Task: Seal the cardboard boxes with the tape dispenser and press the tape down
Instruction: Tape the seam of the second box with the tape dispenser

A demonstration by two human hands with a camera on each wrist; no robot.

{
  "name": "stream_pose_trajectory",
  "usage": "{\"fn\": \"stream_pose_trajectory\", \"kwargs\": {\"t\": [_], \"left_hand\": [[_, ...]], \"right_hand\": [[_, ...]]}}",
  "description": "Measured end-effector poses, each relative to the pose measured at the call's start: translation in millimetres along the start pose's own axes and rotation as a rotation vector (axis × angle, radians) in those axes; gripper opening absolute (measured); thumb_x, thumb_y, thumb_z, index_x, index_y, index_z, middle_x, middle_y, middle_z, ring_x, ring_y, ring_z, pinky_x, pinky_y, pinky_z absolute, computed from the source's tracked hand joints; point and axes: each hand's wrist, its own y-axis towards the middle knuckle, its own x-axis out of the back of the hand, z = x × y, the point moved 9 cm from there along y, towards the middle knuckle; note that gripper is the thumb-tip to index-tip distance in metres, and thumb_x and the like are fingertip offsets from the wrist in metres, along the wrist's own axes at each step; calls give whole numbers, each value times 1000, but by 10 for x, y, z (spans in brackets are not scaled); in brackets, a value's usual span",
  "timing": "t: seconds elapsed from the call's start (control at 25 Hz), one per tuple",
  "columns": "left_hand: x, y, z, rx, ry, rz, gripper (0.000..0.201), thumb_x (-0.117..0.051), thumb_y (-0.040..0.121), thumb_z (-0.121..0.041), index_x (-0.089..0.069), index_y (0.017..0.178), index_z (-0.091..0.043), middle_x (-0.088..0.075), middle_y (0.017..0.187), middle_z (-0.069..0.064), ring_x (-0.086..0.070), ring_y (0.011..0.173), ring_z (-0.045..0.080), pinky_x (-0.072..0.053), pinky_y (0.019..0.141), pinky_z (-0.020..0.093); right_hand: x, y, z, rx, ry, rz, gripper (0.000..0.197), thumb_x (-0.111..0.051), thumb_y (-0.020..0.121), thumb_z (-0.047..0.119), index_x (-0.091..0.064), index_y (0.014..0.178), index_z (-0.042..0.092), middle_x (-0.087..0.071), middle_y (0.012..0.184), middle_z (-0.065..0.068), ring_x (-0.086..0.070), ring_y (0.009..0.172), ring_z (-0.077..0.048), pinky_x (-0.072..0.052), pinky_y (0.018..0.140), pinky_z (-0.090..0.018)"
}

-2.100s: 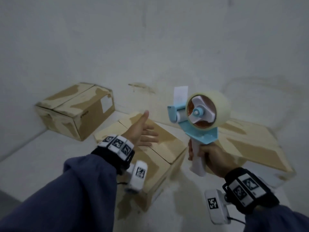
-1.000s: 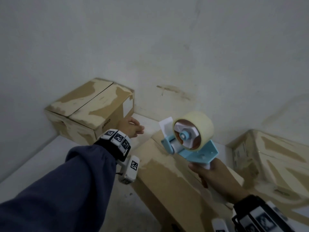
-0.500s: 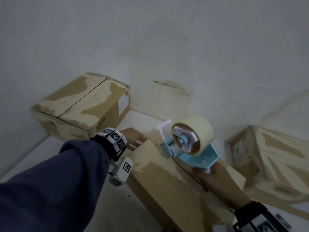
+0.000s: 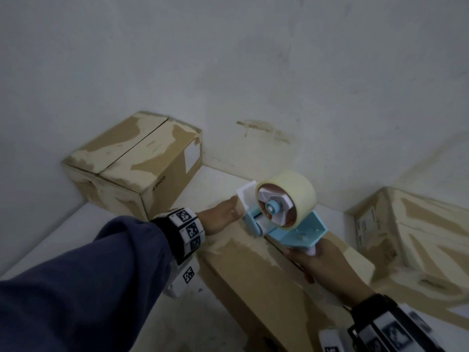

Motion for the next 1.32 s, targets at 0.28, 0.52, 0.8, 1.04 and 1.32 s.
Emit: {"fn": "stream_pose_trajectory", "kwargs": {"t": [0.28, 0.52, 0.8, 1.04, 1.32], "left_hand": [[-5, -184, 177, 71, 394, -195, 52, -22, 100, -43, -18, 149, -26, -26, 154, -1, -38, 134, 22, -32, 109, 37], [346, 95, 134, 86, 501, -221, 44, -22, 102, -35, -37, 140, -19, -53, 131, 16, -52, 116, 29, -38, 100, 36], [379, 181, 282, 110, 526, -239, 48, -17, 101, -42, -17, 148, -36, -44, 144, 12, -47, 125, 31, -33, 101, 36], [417, 226, 301, 84, 548, -252, 48, -20, 99, -45, -17, 147, -39, -45, 144, 12, -50, 122, 32, -38, 101, 39], [338, -159, -265, 77, 633, -461, 66, -41, 92, -50, -17, 149, -28, -21, 156, 8, -25, 142, 27, -25, 115, 41]], "right_hand": [[-20, 29, -48, -47, -9, 16, 14, -67, 82, 25, -61, 70, 23, -60, 56, 4, -51, 44, -1, -44, 52, -26], [-142, 432, 220, 35, -163, 55, 10, -65, 84, 29, -56, 80, 32, -53, 67, 14, -48, 56, -1, -41, 64, -25], [-56, 239, -28, -80, -86, 71, 11, -65, 83, 26, -63, 82, 16, -56, 54, 1, -50, 39, -14, -42, 43, -25], [329, -579, -585, -171, 75, 55, 6, -68, 83, 18, -63, 81, 14, -59, 50, 10, -47, 40, -1, -39, 43, -21], [261, -649, -868, -61, 69, -112, 11, -77, 76, 24, -67, 77, 28, -69, 65, 15, -60, 55, 1, -43, 52, -23]]}}
